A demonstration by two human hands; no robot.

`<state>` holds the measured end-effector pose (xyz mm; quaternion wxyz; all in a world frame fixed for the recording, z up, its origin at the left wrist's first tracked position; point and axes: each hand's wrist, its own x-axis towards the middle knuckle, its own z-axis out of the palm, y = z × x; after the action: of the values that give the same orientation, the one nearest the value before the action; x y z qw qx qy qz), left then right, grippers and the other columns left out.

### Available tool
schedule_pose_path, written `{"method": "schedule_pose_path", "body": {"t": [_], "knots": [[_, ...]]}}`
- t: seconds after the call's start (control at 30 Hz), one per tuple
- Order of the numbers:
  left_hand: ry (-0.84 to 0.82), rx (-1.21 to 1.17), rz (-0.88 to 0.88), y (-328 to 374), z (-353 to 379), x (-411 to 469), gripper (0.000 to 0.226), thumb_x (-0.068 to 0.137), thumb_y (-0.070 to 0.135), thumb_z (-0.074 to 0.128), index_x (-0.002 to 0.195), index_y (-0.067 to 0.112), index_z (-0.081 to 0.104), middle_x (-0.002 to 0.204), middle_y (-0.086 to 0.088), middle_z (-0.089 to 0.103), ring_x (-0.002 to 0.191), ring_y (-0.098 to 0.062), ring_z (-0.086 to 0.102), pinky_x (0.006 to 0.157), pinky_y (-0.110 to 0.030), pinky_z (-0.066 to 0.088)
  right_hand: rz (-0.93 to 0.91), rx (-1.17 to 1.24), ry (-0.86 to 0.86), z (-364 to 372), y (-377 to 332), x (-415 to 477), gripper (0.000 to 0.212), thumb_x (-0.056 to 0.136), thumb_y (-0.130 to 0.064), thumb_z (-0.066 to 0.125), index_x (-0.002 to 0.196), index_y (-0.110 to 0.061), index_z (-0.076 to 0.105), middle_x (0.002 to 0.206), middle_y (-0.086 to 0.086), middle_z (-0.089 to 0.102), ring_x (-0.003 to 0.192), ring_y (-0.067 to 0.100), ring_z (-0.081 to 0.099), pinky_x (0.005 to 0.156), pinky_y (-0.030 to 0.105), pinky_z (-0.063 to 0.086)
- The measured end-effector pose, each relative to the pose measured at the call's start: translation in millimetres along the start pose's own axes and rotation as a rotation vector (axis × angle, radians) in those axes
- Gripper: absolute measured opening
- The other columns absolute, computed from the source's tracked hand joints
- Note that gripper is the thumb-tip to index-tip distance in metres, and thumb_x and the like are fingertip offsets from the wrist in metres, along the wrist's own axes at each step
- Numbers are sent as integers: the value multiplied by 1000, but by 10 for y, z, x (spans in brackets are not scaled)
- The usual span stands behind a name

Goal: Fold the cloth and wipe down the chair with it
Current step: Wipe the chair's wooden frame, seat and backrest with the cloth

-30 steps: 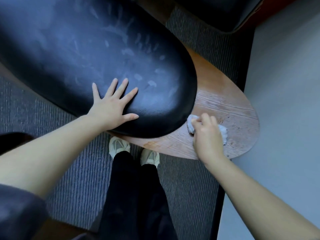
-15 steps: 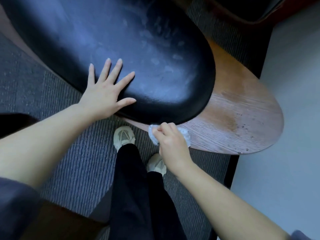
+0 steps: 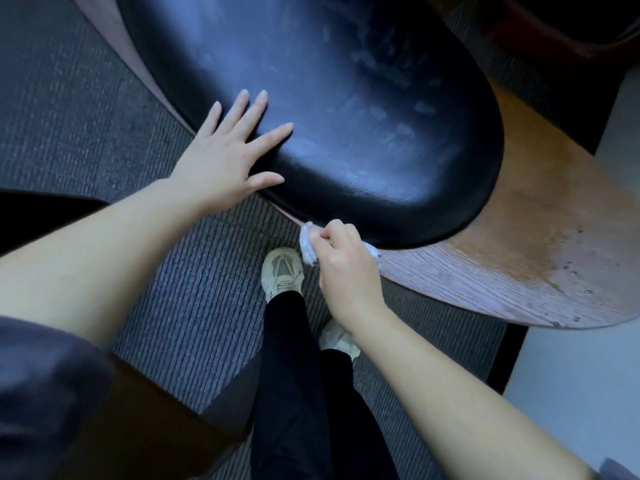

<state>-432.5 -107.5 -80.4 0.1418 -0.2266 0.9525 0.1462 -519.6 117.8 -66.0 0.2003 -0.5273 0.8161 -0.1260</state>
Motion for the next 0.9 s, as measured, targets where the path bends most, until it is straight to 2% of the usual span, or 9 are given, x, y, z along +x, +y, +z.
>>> {"method": "schedule_pose_path", "body": {"t": [0.13,0.2,0.3,0.43,0.5,0.6,0.73,0.83,0.9], "knots": [[-8,-29,-15,-5,0,5,73,90,62,37,155,34,19,165,-11,-1,152,-32,-3,121,-53,4,-13,-51,29,-62,16,-18,37,59,19,52,89,-1,63,82,9,52,72,25,49,44,28,30],[-16,-34,-21,-3,4,25,73,91,61,40,155,35,18,165,-11,-2,152,-31,-4,121,-53,3,4,-84,41,3,-121,129,27,67,7,41,82,-3,62,80,8,52,70,24,49,45,26,23],[-28,-36,-19,-20,-14,22,72,93,57,44,155,35,17,165,-10,-3,152,-30,-5,121,-52,3,-37,-142,54,123,-366,355,32,67,-3,29,72,-6,61,75,6,51,66,22,49,47,28,18],[-61,-35,-31,24,-73,43,72,94,54,48,156,35,16,165,-10,-5,152,-30,-6,121,-52,3,-127,-161,-11,-43,-106,150,21,64,2,40,69,-7,58,77,6,53,68,24,49,53,29,17],[-80,-38,-70,93,-95,41,74,94,55,49,156,34,15,165,-11,-7,151,-31,-7,120,-53,3,-121,-152,-40,-262,239,-139,20,60,9,56,71,-7,60,78,6,52,70,24,46,53,30,19],[-109,-36,-138,246,-99,22,79,93,59,47,157,31,11,164,-15,-11,150,-34,-11,120,-54,3,31,-120,-65,-498,565,-346,25,59,15,63,72,-6,61,79,4,51,73,23,43,50,32,33],[-133,-13,-162,473,-77,-10,81,91,64,44,157,32,7,162,-18,-14,149,-38,-12,119,-57,4,32,-83,-78,-461,455,-330,24,58,13,63,70,-8,59,78,2,50,72,21,42,53,28,26],[-156,-11,-134,695,-64,-18,82,90,67,41,156,35,4,163,-16,-15,149,-38,-13,116,-63,4,-79,-122,-144,-685,786,-576,15,68,2,55,76,-8,63,82,4,53,76,23,44,52,31,33],[-166,-15,-119,881,-40,-17,83,89,69,40,156,37,3,163,-14,-15,149,-38,-15,114,-67,3,-26,-181,-83,-950,1157,-639,19,73,-6,45,74,-7,64,83,7,54,78,25,43,54,34,40]]}}
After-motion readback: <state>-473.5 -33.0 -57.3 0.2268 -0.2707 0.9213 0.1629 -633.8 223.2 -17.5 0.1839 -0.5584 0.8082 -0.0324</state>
